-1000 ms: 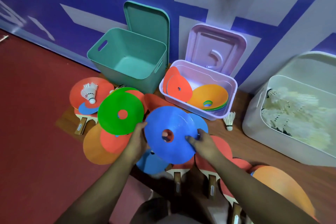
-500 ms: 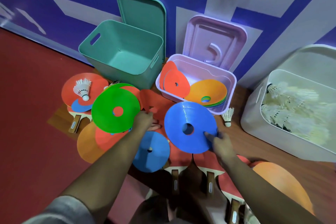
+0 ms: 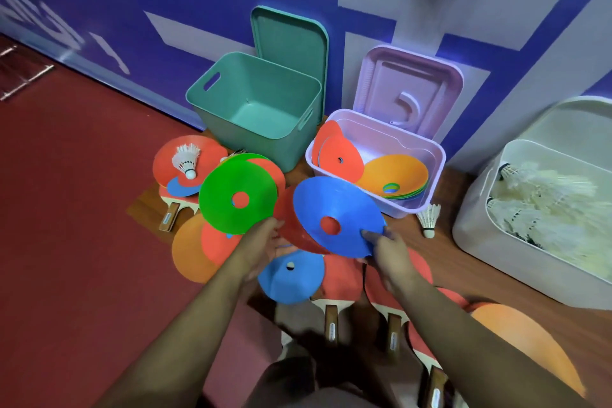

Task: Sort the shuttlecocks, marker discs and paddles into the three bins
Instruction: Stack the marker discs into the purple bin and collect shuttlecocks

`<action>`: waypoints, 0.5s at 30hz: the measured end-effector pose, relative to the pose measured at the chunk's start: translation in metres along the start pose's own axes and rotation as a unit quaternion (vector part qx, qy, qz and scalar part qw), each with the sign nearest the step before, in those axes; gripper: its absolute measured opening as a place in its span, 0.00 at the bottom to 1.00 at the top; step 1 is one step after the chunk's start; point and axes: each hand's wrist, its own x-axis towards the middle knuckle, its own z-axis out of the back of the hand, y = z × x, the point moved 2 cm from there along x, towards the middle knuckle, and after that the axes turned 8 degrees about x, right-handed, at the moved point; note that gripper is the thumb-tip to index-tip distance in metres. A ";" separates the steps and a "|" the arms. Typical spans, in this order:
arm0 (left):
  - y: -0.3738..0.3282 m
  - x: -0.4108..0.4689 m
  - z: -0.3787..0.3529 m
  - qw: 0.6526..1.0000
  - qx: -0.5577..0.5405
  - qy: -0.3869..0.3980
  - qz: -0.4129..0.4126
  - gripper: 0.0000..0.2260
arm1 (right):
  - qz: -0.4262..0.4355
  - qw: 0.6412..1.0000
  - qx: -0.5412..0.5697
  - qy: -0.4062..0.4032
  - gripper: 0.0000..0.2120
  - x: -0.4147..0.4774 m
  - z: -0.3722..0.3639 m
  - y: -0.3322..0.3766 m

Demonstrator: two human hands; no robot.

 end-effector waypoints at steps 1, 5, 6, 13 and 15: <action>0.001 -0.006 0.001 1.000 -0.031 0.005 -0.003 0.12 | 0.007 1.000 -0.025 0.000 0.07 -0.001 -0.005 -0.002; 0.010 -0.034 0.006 0.999 -0.042 0.000 -0.010 0.15 | 0.042 0.992 -0.109 0.038 0.19 -0.004 -0.018 -0.014; 0.013 -0.039 0.009 0.999 -0.048 -0.014 -0.020 0.18 | 0.044 0.992 -0.109 0.053 0.19 -0.009 -0.023 -0.015; 0.017 -0.059 0.029 0.992 -0.084 -0.046 -0.083 0.15 | 0.025 0.979 -0.106 0.174 0.25 -0.031 -0.068 -0.019; 0.015 -0.054 0.044 0.992 -0.061 -0.064 -0.084 0.15 | 0.018 0.985 -0.085 0.147 0.18 -0.028 -0.082 -0.019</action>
